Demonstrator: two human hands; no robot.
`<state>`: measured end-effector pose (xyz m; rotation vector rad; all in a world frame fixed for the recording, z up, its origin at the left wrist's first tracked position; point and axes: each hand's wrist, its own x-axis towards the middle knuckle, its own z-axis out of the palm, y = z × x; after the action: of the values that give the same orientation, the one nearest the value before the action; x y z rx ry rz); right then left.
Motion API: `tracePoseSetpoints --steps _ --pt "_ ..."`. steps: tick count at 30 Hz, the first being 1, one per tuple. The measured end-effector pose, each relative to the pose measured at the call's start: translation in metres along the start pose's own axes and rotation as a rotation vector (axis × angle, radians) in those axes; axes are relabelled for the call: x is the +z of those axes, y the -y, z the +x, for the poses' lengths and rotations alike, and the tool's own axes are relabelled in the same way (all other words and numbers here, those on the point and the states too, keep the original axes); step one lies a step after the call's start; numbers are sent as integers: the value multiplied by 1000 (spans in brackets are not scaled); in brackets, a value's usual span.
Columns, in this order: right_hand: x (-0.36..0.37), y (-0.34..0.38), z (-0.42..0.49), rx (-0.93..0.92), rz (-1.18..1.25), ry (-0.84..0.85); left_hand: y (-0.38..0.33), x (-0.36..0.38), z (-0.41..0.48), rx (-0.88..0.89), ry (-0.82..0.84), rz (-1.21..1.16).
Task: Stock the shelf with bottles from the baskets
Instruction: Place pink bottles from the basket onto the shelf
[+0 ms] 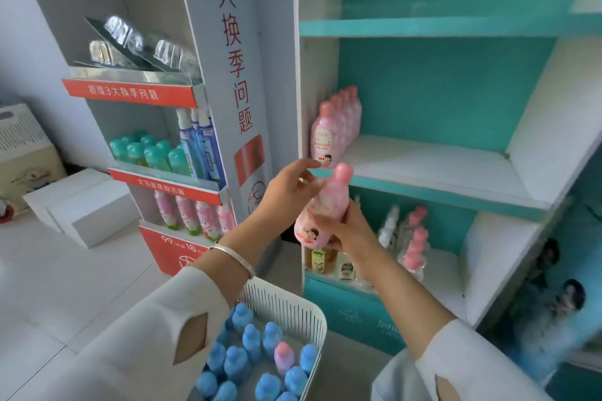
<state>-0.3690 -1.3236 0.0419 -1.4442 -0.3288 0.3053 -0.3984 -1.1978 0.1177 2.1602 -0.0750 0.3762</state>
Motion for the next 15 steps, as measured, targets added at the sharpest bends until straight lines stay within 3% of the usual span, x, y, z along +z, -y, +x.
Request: tracePoseSetpoints --steps 3,6,15 --pt "-13 14 1 -11 190 -14 4 15 -4 -239 100 -295" --pt "-23 22 0 -53 201 -50 1 31 -7 -398 255 -561" --pt "-58 42 5 -108 9 -343 -16 59 18 -202 249 -565"
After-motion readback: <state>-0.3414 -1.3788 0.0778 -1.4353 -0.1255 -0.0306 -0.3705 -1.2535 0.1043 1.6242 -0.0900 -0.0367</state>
